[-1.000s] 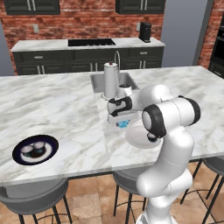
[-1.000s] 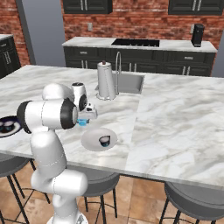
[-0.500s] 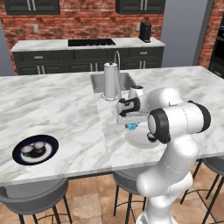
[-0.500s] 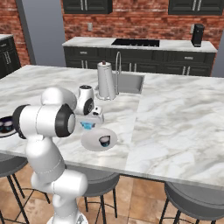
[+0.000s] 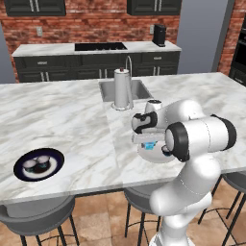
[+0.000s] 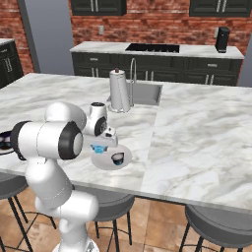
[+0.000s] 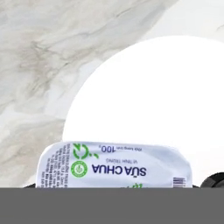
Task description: Place two yogurt containers on each plate.
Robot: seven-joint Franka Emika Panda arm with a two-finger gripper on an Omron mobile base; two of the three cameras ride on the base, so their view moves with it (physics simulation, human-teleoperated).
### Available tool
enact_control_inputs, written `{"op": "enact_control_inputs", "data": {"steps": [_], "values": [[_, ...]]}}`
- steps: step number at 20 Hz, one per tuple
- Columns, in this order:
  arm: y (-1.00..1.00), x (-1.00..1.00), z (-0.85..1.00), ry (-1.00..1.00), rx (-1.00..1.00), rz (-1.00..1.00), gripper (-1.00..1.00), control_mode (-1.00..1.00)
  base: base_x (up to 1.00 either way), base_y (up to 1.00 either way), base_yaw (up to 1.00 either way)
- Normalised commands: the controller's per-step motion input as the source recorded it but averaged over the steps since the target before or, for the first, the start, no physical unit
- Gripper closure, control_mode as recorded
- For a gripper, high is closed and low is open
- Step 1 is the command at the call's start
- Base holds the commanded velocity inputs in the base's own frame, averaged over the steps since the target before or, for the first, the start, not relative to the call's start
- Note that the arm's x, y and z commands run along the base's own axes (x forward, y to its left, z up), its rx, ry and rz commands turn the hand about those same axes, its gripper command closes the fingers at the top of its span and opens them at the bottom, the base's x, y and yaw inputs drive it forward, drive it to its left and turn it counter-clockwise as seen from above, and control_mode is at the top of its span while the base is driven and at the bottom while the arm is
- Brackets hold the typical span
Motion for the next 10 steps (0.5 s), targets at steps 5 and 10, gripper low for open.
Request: {"op": "enact_control_inputs", "data": {"steps": [5, 10], "values": [[0.00, -0.14, -0.17, 0.09, 0.00, 0.00, 1.00, -1.00, 0.00, 0.00, 0.00], [-0.03, -0.12, -0.14, 0.06, 0.00, 0.00, 1.00, -1.00, 0.00, 0.00, 0.00]]}}
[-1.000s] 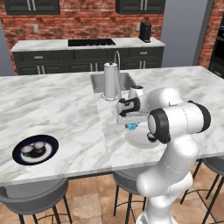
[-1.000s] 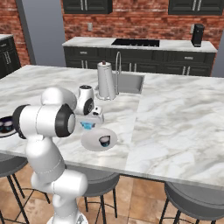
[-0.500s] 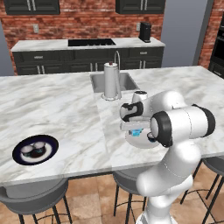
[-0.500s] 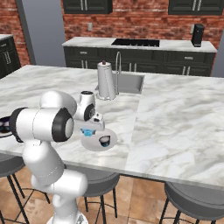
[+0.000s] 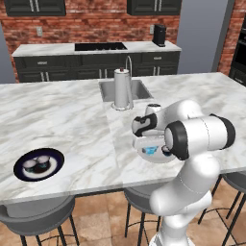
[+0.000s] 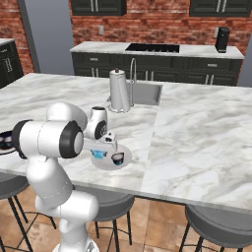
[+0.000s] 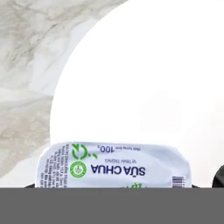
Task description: Place two yogurt containers on each plate.
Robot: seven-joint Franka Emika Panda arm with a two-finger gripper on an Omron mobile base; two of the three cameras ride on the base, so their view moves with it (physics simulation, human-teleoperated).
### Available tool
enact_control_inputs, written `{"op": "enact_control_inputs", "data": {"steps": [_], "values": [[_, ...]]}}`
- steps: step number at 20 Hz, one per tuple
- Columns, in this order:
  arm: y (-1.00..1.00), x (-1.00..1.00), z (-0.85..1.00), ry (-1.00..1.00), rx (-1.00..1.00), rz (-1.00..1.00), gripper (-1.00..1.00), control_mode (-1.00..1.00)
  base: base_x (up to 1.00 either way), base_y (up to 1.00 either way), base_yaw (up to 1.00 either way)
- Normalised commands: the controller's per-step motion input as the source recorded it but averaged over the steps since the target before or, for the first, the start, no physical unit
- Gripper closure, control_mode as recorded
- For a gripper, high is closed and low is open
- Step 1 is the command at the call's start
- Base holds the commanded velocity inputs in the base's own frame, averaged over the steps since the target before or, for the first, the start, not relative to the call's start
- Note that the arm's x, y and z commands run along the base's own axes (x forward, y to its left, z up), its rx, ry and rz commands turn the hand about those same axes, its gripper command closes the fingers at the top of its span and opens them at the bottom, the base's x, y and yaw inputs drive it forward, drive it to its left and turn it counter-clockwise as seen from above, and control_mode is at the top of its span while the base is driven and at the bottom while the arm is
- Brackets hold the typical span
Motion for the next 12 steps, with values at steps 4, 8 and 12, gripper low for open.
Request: {"op": "enact_control_inputs", "data": {"steps": [4, 8, 12], "values": [[-0.08, -0.05, -0.12, 0.05, 0.00, 0.00, -1.00, -1.00, 0.00, 0.00, 0.00], [-0.09, 0.00, -0.01, 0.00, 0.00, 0.00, -1.00, -1.00, 0.00, 0.00, 0.00], [-0.02, -0.01, 0.05, 0.00, 0.00, -0.04, -1.00, -1.00, 0.00, 0.00, 0.00]]}}
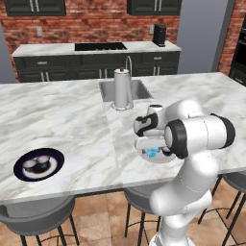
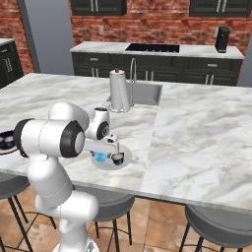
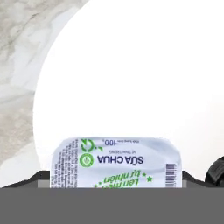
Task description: Place two yogurt containers on each plate.
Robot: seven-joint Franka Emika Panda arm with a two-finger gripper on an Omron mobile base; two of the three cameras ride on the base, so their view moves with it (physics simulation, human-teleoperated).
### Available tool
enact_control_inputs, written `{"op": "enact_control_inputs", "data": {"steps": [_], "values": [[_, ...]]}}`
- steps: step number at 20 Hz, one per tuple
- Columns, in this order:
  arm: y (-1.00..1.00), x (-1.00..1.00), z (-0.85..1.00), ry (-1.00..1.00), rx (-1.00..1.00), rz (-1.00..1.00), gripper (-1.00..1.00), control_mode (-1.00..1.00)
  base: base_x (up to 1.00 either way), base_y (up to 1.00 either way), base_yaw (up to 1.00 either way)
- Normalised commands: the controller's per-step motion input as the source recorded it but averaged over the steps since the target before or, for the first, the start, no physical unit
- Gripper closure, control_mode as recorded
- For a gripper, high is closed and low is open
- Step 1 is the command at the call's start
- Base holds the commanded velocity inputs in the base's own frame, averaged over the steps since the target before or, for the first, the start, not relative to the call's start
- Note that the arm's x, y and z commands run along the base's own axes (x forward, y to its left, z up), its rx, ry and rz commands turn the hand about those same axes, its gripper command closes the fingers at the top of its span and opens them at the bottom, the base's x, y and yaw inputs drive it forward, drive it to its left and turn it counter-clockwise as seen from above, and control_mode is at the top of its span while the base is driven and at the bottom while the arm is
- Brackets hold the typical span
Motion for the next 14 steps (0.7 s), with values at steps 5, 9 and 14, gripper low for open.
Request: {"op": "enact_control_inputs", "data": {"steps": [5, 9, 14], "values": [[0.00, -0.12, 0.23, 0.00, 0.00, -0.04, -1.00, -1.00, 0.00, 0.00, 0.00], [0.00, -0.17, 0.37, 0.00, 0.00, -0.02, -1.00, -1.00, 0.00, 0.00, 0.00], [0.00, -0.13, 0.45, 0.00, -0.03, -0.01, -1.00, -1.00, 0.00, 0.00, 0.00]]}}
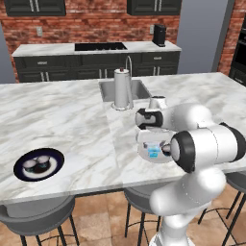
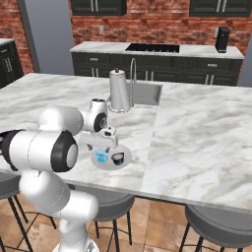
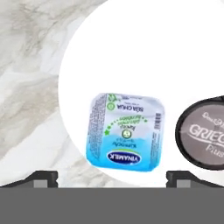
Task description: Place two yogurt containers on each plate.
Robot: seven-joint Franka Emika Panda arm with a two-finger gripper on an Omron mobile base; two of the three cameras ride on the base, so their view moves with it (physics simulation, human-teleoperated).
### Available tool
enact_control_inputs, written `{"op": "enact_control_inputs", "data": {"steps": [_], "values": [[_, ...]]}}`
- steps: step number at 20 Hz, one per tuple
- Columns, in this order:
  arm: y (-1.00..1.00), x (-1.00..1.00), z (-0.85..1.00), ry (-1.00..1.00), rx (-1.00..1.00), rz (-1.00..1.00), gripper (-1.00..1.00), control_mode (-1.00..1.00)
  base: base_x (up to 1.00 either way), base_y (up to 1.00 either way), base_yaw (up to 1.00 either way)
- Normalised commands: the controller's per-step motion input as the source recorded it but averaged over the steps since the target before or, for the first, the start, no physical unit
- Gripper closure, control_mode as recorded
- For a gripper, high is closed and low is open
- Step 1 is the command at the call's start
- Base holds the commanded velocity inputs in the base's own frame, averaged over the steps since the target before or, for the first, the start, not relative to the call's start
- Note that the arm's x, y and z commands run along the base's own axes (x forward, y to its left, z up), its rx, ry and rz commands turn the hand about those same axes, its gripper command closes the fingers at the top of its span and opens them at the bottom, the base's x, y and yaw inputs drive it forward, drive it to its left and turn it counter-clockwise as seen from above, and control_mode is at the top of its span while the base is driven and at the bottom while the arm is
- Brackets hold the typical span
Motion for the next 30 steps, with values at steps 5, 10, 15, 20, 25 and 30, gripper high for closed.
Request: {"op": "enact_control_inputs", "data": {"steps": [5, 10, 15, 20, 25, 30], "values": [[0.00, -0.14, 0.50, 0.00, -0.02, 0.00, -1.00, -1.00, 0.00, 0.00, 0.00], [0.04, -0.26, 0.55, 0.00, 0.00, 0.00, -1.00, -1.00, 0.00, 0.00, 0.00], [0.06, -0.37, 0.57, 0.00, 0.00, 0.00, -1.00, -1.00, 0.00, 0.00, 0.00], [0.07, -0.43, 0.52, 0.00, 0.00, 0.00, -1.00, -1.00, 0.00, 0.00, 0.00], [0.06, -0.57, 0.32, -0.06, -0.01, 0.00, -1.00, -1.00, 0.00, 0.00, 0.00], [0.04, -0.67, 0.22, -0.19, 0.00, 0.00, -1.00, -1.00, 0.00, 0.00, 0.00]]}}
